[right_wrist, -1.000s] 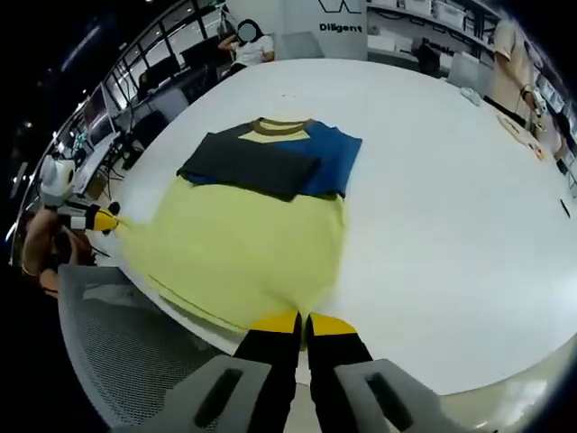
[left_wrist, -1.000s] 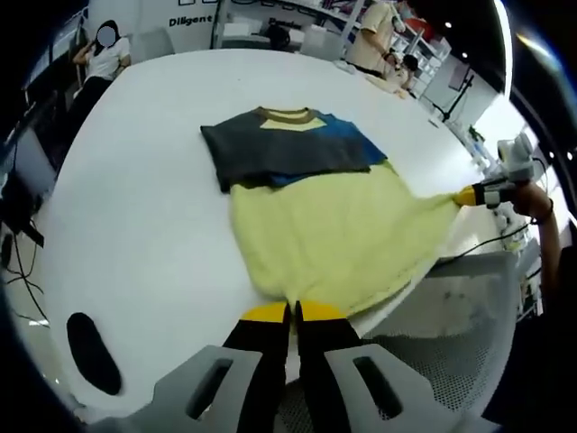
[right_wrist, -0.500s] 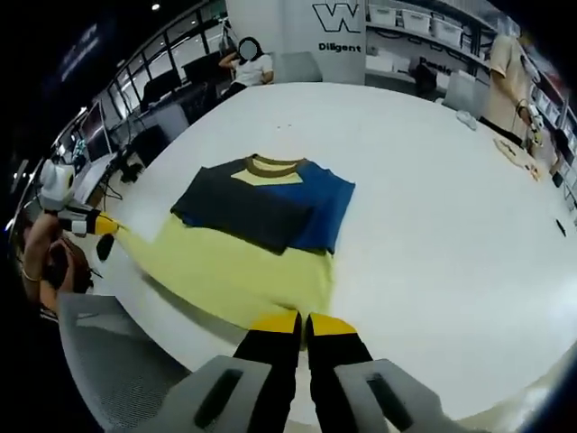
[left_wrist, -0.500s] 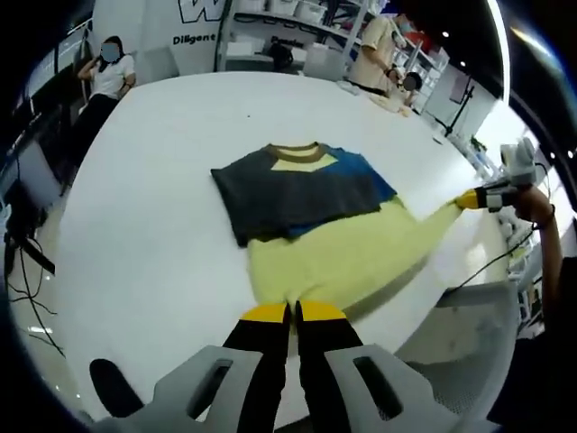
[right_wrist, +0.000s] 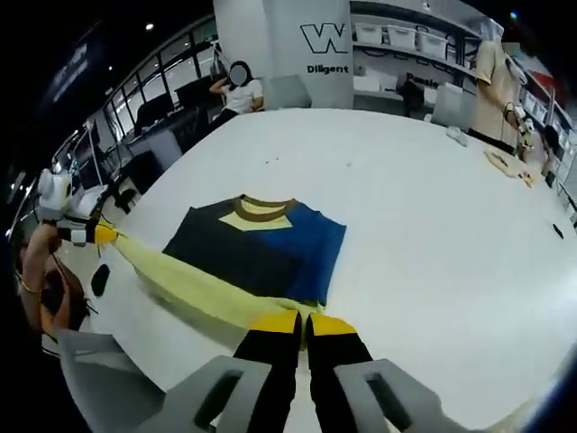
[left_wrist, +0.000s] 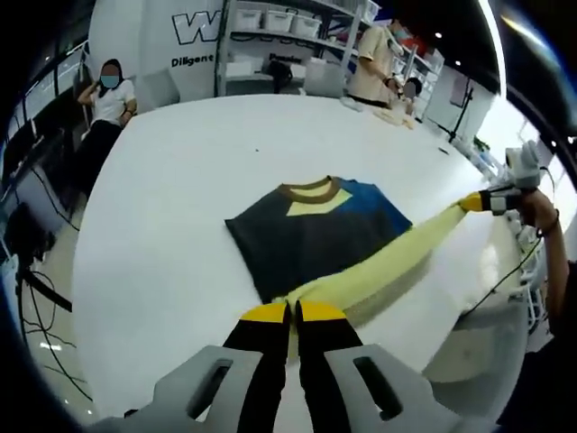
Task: Fold the garment on the visible template until the final outline fits inside the template.
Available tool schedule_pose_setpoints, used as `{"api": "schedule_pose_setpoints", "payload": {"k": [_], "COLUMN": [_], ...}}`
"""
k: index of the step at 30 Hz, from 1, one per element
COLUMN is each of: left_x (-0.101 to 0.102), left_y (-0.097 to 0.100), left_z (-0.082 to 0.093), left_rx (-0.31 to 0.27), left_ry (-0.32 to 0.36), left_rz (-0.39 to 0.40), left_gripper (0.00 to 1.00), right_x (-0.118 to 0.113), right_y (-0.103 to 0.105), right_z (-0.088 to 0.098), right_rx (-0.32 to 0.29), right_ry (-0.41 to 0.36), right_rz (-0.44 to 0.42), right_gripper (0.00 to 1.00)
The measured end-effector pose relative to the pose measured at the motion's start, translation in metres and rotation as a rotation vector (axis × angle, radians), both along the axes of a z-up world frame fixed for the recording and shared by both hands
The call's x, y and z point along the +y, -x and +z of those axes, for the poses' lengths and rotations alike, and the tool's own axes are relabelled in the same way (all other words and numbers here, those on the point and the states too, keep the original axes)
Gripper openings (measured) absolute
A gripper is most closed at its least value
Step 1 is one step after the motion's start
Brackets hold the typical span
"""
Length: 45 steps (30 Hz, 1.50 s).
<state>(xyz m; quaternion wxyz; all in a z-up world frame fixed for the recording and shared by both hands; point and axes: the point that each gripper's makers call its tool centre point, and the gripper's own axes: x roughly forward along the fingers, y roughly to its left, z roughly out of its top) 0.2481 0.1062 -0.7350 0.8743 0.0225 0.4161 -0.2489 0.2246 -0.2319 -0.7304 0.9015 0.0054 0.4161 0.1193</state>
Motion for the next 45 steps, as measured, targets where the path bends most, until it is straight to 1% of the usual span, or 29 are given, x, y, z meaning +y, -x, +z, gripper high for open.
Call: {"api": "schedule_pose_setpoints", "payload": {"k": [4,7,10,14,15,17,18,21,25,28,30,32,36,38,40,41,42,45], "left_x": [-0.001,0.0,0.001,0.002,0.003,0.004,0.004,0.004,0.004,0.003,0.003,0.004,0.005,0.005,0.004,0.004,0.006,0.008], "left_y": [-0.018,-0.028,-0.044,-0.058,-0.062,-0.071,-0.073,-0.085,-0.108,-0.116,-0.125,-0.132,-0.145,-0.15,-0.155,-0.156,-0.157,-0.162], "left_z": [0.001,0.001,0.003,0.005,0.006,0.007,0.007,0.011,0.011,0.008,0.002,-0.003,-0.012,-0.016,-0.025,-0.027,-0.033,-0.048], "left_rx": [-0.019,-0.026,-0.032,-0.039,-0.046,-0.051,-0.051,-0.062,-0.078,-0.075,-0.066,-0.059,-0.038,-0.03,-0.014,-0.012,0.007,0.033], "left_ry": [-0.001,0.003,0.024,0.034,0.035,0.035,0.034,0.029,0.028,0.029,0.026,0.033,0.055,0.063,0.061,0.059,0.054,0.043], "left_rz": [0.008,0.018,0.037,0.05,0.054,0.062,0.063,0.061,0.075,0.08,0.09,0.1,0.122,0.132,0.13,0.129,0.136,0.146], "left_gripper": [0.0,0.0,0.0,0.0,0.0,0.0,0.0,0.0,0.0,0.0,0.0,0.0,0.0,0.0,0.0,0.0,0.0,0.0], "right_x": [-0.002,-0.002,-0.002,0.0,0.0,0.002,0.002,0.001,0.003,0.003,0.002,0.001,-0.001,-0.002,-0.004,-0.004,-0.003,-0.003], "right_y": [-0.018,-0.03,-0.041,-0.055,-0.056,-0.065,-0.066,-0.08,-0.097,-0.104,-0.117,-0.124,-0.137,-0.142,-0.147,-0.148,-0.15,-0.156], "right_z": [0.006,0.008,0.009,0.012,0.012,0.015,0.015,0.017,0.02,0.019,0.016,0.012,0.001,-0.007,-0.015,-0.016,-0.021,-0.032], "right_rx": [-0.027,-0.042,-0.049,-0.059,-0.06,-0.071,-0.071,-0.081,-0.085,-0.08,-0.075,-0.067,-0.052,-0.034,-0.015,-0.013,-0.005,0.019], "right_ry": [-0.024,-0.033,-0.032,-0.03,-0.03,-0.034,-0.034,-0.035,-0.015,0.004,0.023,0.029,0.038,0.038,0.037,0.036,0.034,0.023], "right_rz": [-0.026,-0.04,-0.041,-0.033,-0.033,-0.031,-0.031,-0.036,-0.019,-0.007,0.003,0.005,0.007,0.002,-0.007,-0.007,-0.002,-0.006], "right_gripper": [0.0,0.0,0.0,0.0,0.0,0.0,0.0,0.0,0.0,0.0,0.0,0.0,0.0,0.0,0.0,0.0,0.0,0.0]}}
